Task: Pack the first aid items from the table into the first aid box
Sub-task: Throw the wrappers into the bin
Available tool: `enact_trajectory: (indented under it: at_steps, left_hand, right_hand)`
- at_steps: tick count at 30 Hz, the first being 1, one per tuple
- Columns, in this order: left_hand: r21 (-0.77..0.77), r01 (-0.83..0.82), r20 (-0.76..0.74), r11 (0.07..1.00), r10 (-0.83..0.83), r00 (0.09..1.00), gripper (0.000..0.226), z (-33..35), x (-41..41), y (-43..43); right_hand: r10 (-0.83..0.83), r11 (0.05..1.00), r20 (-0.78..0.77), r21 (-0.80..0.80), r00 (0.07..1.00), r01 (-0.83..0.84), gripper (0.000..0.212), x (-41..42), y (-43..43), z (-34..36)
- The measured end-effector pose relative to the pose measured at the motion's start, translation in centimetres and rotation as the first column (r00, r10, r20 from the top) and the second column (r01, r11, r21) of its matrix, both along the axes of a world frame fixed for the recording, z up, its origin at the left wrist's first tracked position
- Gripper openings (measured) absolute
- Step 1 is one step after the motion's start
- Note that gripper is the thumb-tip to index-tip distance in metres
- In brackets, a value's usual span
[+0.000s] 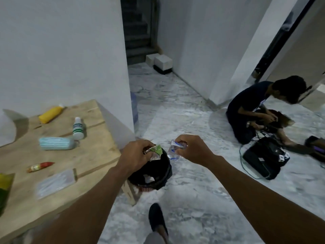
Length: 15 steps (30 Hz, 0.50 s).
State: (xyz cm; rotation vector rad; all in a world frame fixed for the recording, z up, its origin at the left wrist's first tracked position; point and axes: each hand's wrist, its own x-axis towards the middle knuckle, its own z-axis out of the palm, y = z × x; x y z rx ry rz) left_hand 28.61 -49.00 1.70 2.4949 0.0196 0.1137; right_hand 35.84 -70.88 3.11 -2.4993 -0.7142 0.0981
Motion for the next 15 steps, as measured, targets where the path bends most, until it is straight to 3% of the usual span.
enact_trajectory:
  at_steps: [7,11,15]
  left_hand:
    - [0.008,-0.108,-0.155,0.994,0.108,0.982,0.022,-5.9,11.0,1.6]
    - [-0.013,-0.219,-0.273,0.976,0.207,0.939,0.023,-9.4,14.8,2.2]
    - [0.0,-0.353,-0.337,0.936,0.332,0.881,0.023,-13.3,17.1,2.8]
  right_hand:
    - [0.043,0.995,-0.139,-0.088,0.989,-0.055,0.015,12.9,1.8,-4.9]
    - [0.14,0.955,-0.23,-0.225,0.963,-0.192,0.014,19.2,3.3,-8.7]
    - [0.208,0.927,-0.384,-0.217,0.9,-0.307,0.023,23.2,5.8,-13.1]
